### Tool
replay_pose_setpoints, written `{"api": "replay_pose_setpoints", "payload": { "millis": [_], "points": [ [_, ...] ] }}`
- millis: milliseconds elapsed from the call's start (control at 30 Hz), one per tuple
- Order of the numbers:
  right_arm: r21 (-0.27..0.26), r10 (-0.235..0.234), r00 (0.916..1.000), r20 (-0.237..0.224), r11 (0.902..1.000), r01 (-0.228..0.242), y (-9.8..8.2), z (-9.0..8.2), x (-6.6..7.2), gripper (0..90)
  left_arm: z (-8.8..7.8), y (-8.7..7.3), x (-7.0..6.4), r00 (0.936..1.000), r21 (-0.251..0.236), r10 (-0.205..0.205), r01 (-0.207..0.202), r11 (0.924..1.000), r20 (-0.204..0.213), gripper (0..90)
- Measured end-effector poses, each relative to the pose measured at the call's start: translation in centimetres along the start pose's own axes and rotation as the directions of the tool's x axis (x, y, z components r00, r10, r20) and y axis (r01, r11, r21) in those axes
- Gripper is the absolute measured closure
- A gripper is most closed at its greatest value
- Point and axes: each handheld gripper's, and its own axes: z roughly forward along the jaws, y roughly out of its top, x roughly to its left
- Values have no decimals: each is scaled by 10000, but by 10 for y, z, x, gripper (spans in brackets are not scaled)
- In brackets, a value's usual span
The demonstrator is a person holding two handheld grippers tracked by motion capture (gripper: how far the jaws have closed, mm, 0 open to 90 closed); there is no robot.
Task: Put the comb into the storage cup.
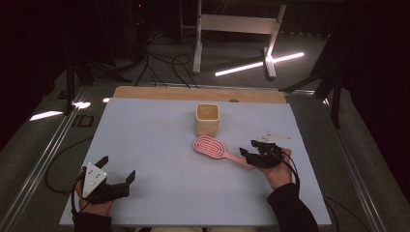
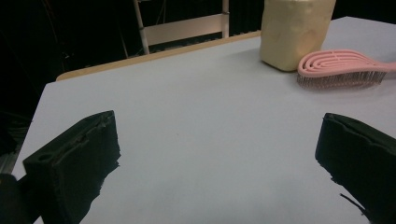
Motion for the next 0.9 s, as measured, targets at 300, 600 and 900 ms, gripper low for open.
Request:
{"api": "replay_pose_setpoints", "payload": {
  "millis": [300,600,900],
  "points": [
    [-857,524,9978,400,9951,-489,-20,-28,-4,219,0,0,0,10000,-24,-14,14,10000,-3,2],
    [-1911,862,9956,375,9785,-775,-47,-46,-2,128,0,0,0,10000,-9,-13,13,10000,16,2],
    [-2757,643,9974,338,9598,-525,-62,-60,8,109,-1,1,-1,10000,-92,37,-37,10000,75,2]
  ]
}}
